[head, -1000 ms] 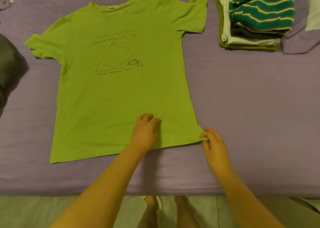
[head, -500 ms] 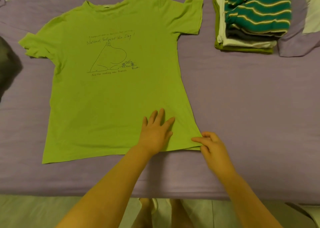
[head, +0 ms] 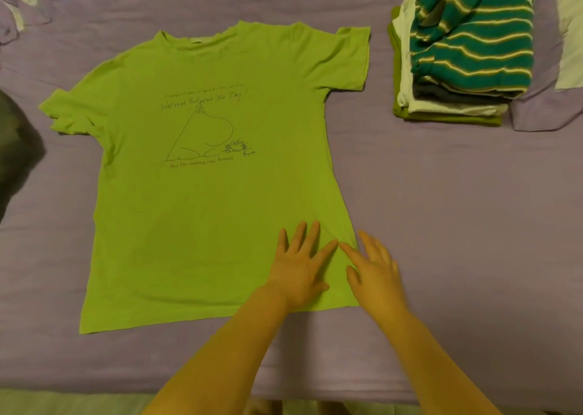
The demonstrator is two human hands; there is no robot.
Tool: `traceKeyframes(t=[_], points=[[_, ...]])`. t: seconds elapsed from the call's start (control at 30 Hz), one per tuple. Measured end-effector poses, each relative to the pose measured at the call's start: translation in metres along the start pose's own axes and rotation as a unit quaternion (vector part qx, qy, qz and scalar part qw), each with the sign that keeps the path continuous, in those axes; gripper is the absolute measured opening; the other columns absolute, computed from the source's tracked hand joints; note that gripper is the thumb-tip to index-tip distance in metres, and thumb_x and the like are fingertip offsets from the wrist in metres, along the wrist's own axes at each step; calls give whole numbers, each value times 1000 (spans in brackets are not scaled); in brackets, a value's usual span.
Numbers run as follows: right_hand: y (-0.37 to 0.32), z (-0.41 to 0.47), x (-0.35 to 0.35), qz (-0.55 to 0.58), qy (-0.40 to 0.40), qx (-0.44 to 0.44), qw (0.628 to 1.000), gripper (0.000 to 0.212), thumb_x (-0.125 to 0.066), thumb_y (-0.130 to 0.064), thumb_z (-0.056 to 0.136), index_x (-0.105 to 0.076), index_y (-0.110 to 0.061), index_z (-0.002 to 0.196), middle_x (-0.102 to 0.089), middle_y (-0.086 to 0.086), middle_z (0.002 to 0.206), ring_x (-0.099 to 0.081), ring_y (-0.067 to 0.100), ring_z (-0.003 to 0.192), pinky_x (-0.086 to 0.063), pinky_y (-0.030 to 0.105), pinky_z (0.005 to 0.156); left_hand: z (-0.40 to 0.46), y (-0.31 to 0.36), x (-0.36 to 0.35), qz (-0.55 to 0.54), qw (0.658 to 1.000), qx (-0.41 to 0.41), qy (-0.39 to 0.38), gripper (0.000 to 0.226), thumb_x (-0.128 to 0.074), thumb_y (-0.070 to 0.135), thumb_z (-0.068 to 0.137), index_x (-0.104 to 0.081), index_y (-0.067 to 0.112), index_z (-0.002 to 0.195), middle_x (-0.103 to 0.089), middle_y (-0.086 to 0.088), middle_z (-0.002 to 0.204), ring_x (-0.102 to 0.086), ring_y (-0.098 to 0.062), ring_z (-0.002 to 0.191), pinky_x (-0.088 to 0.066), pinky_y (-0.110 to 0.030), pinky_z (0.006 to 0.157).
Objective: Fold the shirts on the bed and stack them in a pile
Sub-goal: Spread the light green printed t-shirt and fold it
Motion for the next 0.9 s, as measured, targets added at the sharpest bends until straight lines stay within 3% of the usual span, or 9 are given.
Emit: traceKeyframes(t=[0.07,0.13,0.3,0.43,0.57,0.63,0.77,0.83,0.9], points=[[4,12,9,-10,30,-61,998,48,-74,-3,64,-72,-27,105,-56,19,130,-54,42,116,-49,54,80,11,-16,11,6,1000,2,9,79,-44,54,91,7,36,149,21,-8,157,17,-34,144,10,-56,112],[-1,22,17,-9,50,-98,994,36,-63,-6,66,-74,-23,96,-57,19,128,-54,43,115,-49,56,80,25,-38,26,5,1000,18,21,74,-36,56,94,8,35,149,21,-8,156,18,-33,143,10,-56,113],[-48,88,8,-89,-6,-17,996,46,-37,-32,84,-62,-23,122,-53,11,135,-48,33,124,-47,47,91,70,-94,68,23,999,30,26,70,-29,55,96,11,33,149,23,-7,156,21,-33,143,7,-58,114],[-45,135,15,-92,-17,-125,988,54,-22,-47,93,-67,-26,115,-58,13,130,-54,38,119,-46,59,87,101,-131,98,34,999,26,24,71,-28,58,95,12,34,148,25,-7,155,23,-33,142,8,-59,113],[-62,170,18,-120,-37,-106,986,65,-5,-52,97,-55,-27,129,-54,11,135,-51,37,123,-45,59,87,135,-142,123,42,999,5,30,73,-26,60,94,12,32,149,25,-8,155,23,-34,142,6,-60,113],[-59,191,34,-123,-10,-131,984,62,-11,-53,97,-49,-24,136,-46,11,142,-43,36,130,-40,62,92,150,-143,134,35,999,1,33,72,-25,59,95,11,30,149,25,-7,155,23,-33,142,6,-60,113],[-43,232,55,-98,-11,-160,982,61,-19,-52,98,-8,-24,151,2,6,159,4,27,146,-10,51,114,182,-150,153,30,998,4,52,73,-24,59,95,12,26,149,24,-7,156,24,-31,142,8,-60,113],[-47,256,66,-89,-4,-127,988,66,-10,-57,93,-9,-24,151,1,5,159,4,25,146,-9,47,115,197,-157,163,15,998,13,67,75,-22,60,95,14,23,149,24,-6,156,24,-29,142,9,-59,113],[-45,280,73,-106,4,-126,986,71,-6,-57,92,-19,-18,150,-12,9,158,-7,28,146,-16,52,114,212,-167,173,-5,996,28,83,76,-19,61,95,16,21,148,25,-5,155,24,-27,142,10,-58,113]])
Point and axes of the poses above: each hand's wrist, its own z-axis towards the middle knuckle, its own x-axis out of the back of the hand, y = z × x, the point moved 7 cm from there along z, towards the middle knuckle
